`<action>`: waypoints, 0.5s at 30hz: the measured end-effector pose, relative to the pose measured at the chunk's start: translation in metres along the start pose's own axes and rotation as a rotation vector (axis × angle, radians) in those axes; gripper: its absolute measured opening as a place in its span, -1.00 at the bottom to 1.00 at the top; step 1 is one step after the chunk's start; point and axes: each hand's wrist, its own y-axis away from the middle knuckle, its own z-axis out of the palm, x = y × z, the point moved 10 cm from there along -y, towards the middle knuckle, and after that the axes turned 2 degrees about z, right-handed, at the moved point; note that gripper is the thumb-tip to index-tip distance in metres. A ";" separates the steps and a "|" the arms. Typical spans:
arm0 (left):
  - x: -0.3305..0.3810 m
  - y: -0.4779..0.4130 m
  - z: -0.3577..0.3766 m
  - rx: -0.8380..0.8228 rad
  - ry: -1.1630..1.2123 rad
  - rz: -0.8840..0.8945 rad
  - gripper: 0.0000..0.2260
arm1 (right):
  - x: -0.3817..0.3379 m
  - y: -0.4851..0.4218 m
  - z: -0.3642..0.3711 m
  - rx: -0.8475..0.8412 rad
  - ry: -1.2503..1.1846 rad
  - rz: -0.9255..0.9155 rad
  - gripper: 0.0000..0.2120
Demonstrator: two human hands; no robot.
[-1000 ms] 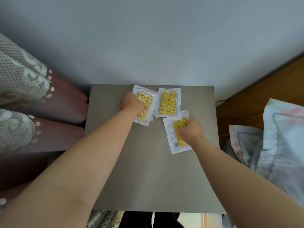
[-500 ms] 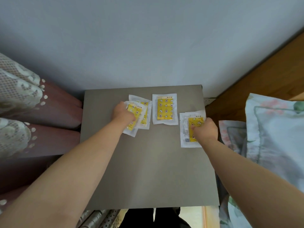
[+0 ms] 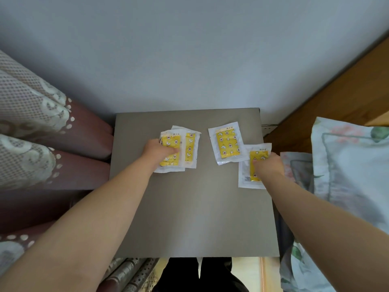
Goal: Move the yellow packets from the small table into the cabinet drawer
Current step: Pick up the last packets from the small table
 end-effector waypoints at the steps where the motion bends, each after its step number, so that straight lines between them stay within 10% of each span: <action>1: -0.002 0.001 0.001 -0.024 0.058 -0.008 -0.81 | 0.002 -0.001 -0.002 -0.003 0.014 -0.005 -0.78; 11: 0.018 0.027 0.067 -0.262 0.414 -0.050 -0.77 | 0.021 0.004 -0.051 0.302 -0.279 0.013 -0.72; 15: 0.035 0.033 0.109 -0.239 0.360 -0.033 -0.83 | 0.000 -0.008 -0.037 0.059 -0.725 0.094 -0.81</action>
